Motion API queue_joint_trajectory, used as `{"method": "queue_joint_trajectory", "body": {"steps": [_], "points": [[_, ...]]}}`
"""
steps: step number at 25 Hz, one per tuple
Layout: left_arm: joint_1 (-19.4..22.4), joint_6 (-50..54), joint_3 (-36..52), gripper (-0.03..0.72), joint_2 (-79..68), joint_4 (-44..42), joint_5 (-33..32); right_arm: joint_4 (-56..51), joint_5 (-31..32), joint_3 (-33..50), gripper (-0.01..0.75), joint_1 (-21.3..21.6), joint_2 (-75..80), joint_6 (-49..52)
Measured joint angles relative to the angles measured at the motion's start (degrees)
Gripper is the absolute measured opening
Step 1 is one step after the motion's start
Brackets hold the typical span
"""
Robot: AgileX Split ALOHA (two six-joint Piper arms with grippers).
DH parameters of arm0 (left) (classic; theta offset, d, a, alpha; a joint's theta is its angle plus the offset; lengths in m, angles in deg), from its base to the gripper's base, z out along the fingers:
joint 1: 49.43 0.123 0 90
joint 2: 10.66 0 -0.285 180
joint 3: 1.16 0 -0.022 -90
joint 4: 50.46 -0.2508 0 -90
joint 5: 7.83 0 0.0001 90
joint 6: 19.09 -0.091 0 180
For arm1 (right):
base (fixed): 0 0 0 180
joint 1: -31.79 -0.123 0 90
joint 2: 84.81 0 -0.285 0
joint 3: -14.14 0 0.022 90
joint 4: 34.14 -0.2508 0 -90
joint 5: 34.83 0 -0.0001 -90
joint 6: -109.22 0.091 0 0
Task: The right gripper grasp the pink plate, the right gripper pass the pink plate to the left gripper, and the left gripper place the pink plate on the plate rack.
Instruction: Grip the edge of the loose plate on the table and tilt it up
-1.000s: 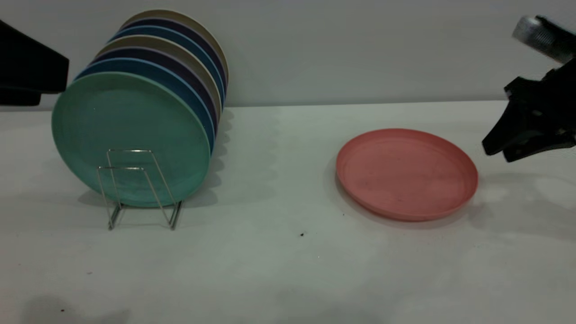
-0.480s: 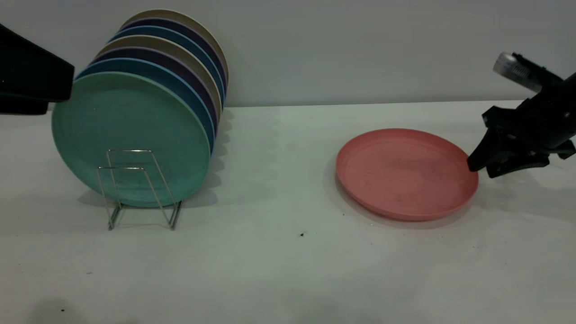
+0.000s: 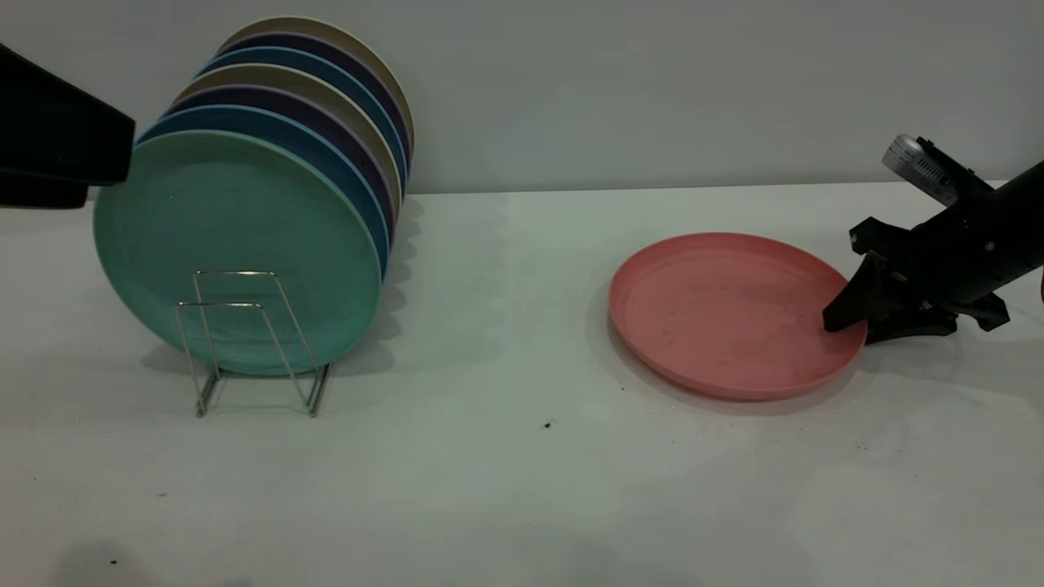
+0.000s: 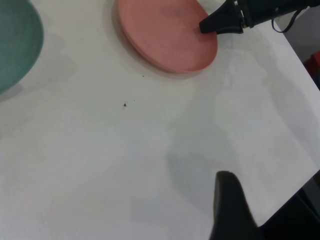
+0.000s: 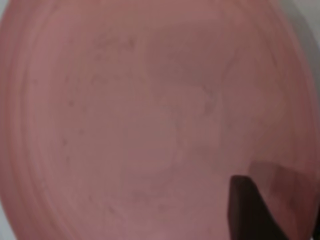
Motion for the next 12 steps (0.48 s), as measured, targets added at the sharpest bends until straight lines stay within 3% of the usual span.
{"method": "queue_joint_trajectory", "body": {"steps": [5,12], "points": [[0.0,0.0,0.0,0.449,0.0,0.0,-0.1,-0.4,-0.1,0.0,0.049,0.0,0.4,-0.3],[0.0,1.1,0.0,0.448,0.0,0.0,-0.1,-0.1,4.8,0.0,0.011,0.0,0.4,-2.8]]}}
